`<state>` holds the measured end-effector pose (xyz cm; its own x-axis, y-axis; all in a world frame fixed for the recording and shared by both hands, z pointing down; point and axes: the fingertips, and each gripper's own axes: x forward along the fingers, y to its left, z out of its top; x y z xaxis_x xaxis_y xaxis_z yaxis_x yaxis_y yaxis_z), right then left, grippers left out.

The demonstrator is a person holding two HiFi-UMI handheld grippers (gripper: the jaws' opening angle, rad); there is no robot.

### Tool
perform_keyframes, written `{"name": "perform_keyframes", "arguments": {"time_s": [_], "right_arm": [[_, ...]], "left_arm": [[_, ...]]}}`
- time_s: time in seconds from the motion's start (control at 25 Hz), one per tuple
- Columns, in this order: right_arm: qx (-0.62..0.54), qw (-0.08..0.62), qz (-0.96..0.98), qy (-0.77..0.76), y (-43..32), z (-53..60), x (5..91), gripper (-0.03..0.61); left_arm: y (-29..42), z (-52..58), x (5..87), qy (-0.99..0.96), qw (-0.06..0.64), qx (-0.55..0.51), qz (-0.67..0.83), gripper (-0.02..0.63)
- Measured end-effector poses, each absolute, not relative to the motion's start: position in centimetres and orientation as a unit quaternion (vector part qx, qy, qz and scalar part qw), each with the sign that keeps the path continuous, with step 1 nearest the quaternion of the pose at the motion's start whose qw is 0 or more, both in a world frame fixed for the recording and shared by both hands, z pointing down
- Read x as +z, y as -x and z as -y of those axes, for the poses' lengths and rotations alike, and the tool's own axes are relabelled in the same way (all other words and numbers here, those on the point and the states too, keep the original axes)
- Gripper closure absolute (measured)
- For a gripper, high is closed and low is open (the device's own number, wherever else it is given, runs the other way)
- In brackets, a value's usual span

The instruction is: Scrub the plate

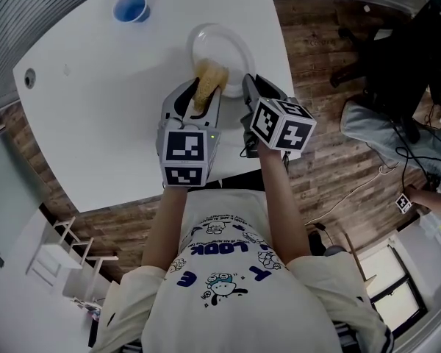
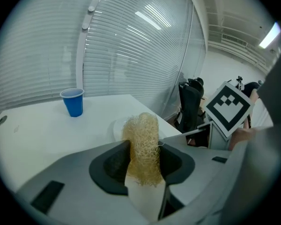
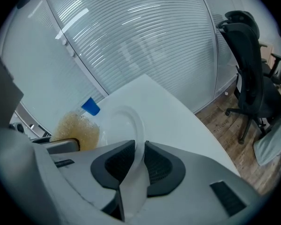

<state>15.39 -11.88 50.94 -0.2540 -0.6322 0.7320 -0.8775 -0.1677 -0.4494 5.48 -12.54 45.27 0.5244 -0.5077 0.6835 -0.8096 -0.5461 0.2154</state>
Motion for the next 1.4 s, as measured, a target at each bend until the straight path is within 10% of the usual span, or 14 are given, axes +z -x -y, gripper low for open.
{"name": "perform_keyframes", "arguments": {"time_s": [1.4], "right_arm": [[0.472,0.127,0.639,-0.594,-14.9,11.5,50.2,0.518]], "left_arm": [[-10.2,12.8,47.2,-0.864,0.184,0.389,0.262,0.434]]}}
